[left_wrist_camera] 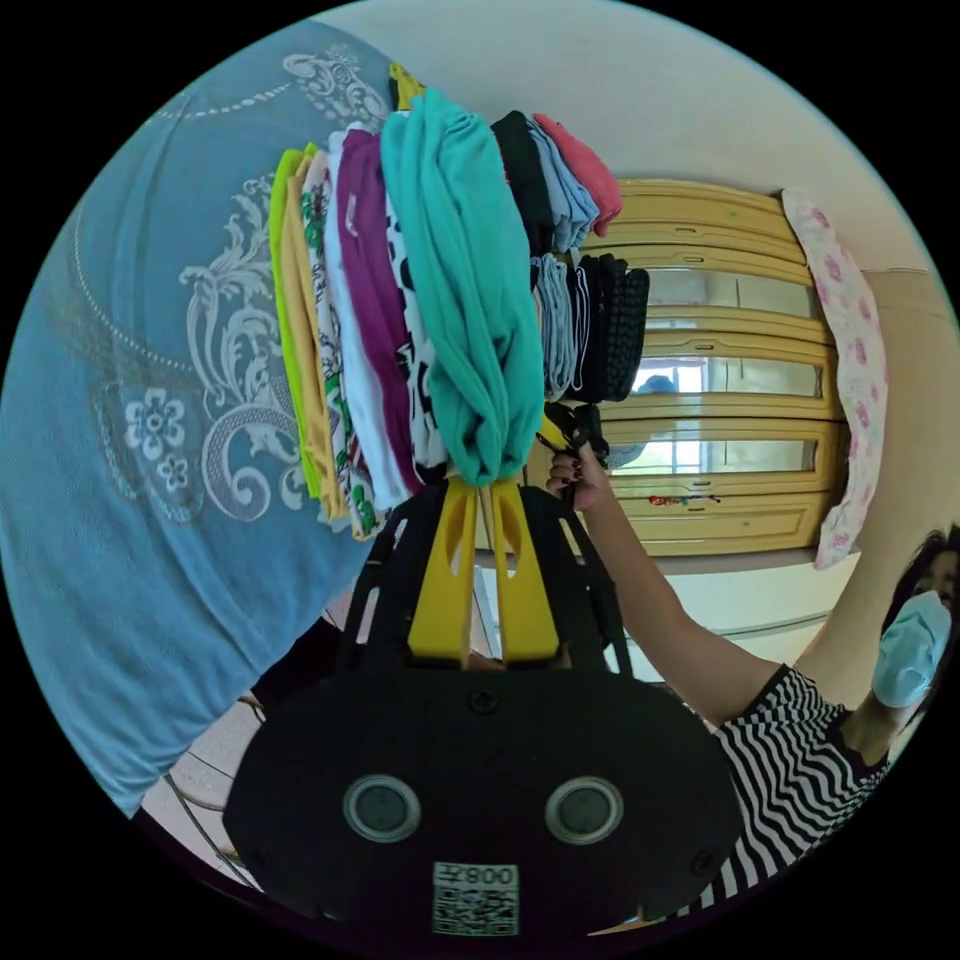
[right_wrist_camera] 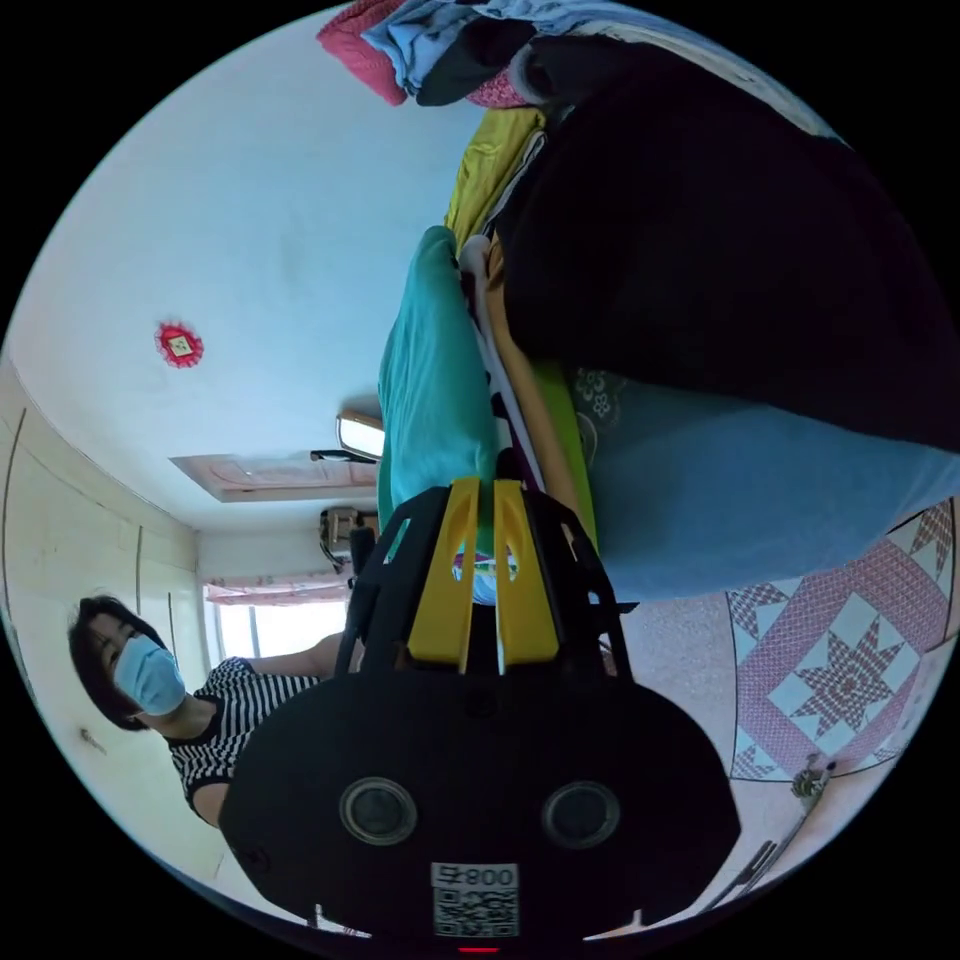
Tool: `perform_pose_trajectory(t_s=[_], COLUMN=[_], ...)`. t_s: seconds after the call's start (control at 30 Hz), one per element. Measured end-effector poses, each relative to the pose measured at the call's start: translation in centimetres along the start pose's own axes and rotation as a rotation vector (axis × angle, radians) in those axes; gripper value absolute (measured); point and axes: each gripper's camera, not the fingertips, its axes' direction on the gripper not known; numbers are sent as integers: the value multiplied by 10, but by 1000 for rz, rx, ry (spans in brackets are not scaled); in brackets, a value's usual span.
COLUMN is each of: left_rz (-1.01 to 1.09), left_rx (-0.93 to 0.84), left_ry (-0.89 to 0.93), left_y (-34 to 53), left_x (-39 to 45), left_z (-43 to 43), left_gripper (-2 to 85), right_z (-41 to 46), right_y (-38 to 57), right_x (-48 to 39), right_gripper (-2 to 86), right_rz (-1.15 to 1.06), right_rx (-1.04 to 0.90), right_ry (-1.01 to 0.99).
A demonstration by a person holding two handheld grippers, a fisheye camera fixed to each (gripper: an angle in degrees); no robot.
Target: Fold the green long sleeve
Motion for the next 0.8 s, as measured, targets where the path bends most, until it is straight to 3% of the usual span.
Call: perform_pose_trajectory(t_s=[0.27,0.43,0.53,0.7,0.8], left_rz=[134,249,259,190,187], left_rx=[80,29,-33,-26,-27], left_ry=[-11,-100,-328,-274,-233], left_y=[8,-19,-16,13,16], left_x=[-16,-11,-32,-83,-87], left_z=[-16,18,44,43,35], left_gripper=[4,2,2,1,1], right_z=[-19,53,106,127,117], right_y=[41,24,19,43,55], right_x=[-60,-97,-67,-12,-7], right_gripper=[9,2,0,0,0], right_rz=[-210,-345,-303,-197,-192], right_rx=[205,34,-165,-233,-151], right_ry=[161,309,475,567,455])
